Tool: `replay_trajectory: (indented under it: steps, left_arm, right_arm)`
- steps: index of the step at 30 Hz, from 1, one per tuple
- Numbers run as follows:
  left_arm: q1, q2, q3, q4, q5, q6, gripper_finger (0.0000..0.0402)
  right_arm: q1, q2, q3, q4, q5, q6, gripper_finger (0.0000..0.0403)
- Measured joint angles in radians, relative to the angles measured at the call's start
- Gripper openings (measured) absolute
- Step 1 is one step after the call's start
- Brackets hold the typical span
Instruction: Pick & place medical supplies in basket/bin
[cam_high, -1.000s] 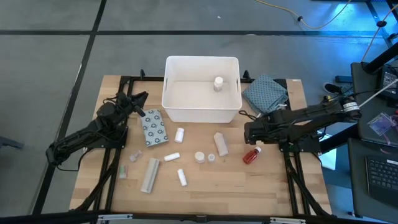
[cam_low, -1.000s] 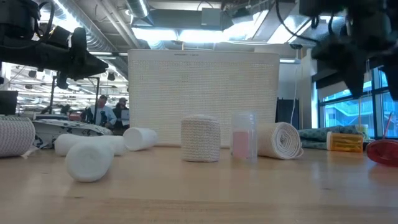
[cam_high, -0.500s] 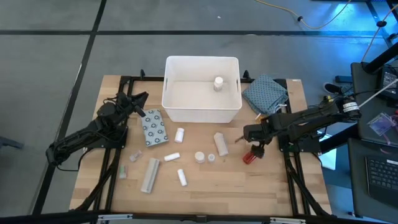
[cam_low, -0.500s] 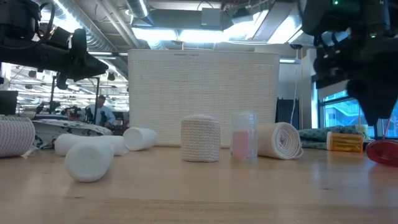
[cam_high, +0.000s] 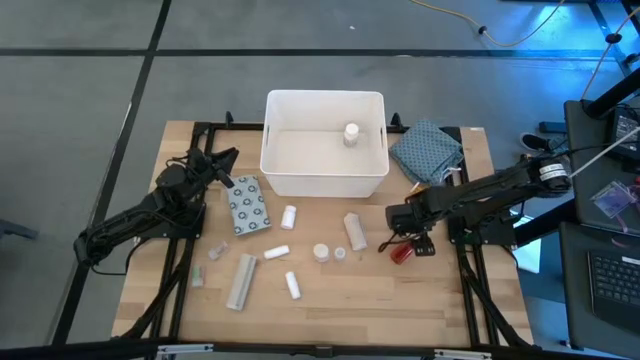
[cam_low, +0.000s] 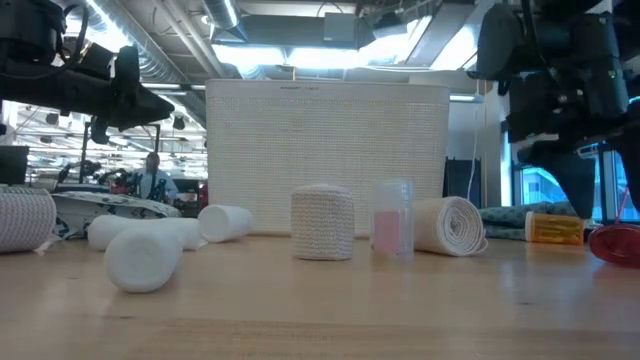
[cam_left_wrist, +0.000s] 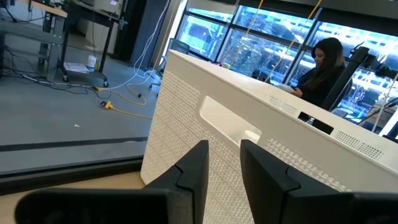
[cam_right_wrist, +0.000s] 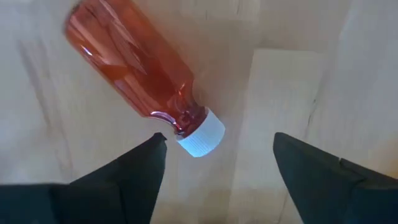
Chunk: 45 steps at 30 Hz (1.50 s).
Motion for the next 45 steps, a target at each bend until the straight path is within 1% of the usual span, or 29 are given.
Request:
replay_trajectory:
  steps: [4,8,11,19,26,33,38,42,45]
  left_arm:
    - [0.0,0.0,0.0,0.0,0.0,0.0,0.0086]
    - [0.0,0.0,0.0,0.0,0.0,0.0,0.0086]
    - [0.0,0.0,0.0,0.0,0.0,0.0,0.0086]
    - [0.0,0.0,0.0,0.0,-0.001,0.0,0.0086]
    - [0.0,0.0,0.0,0.0,-0.001,0.0,0.0086]
    - [0.0,0.0,0.0,0.0,-0.001,0.0,0.0086]
    - [0.0,0.0,0.0,0.0,-0.001,0.0,0.0086]
    - [0.0,0.0,0.0,0.0,-0.001,0.0,0.0086]
    - [0.0,0.0,0.0,0.0,-0.001,0.0,0.0086]
  right_arm:
    - [0.0,0.041,0.0,-0.001,0.0,-0.005,0.0261]
    - [0.007,0.067,0.0,-0.001,-0.001,-0.049,0.0251]
    - [0.026,0.077,0.0,-0.002,-0.003,-0.072,0.025]
    - [0.093,0.085,0.0,0.001,-0.005,-0.073,0.025]
    - [0.119,0.087,0.0,0.007,-0.003,-0.074,0.025]
    - [0.119,0.161,0.0,0.007,-0.001,-0.073,0.025]
    - [0.119,0.219,0.004,0.006,0.041,-0.053,0.025]
    - [0.119,0.229,0.006,0.004,0.049,-0.05,0.0239]
    - [0.119,0.231,0.013,0.007,0.05,-0.052,0.022]
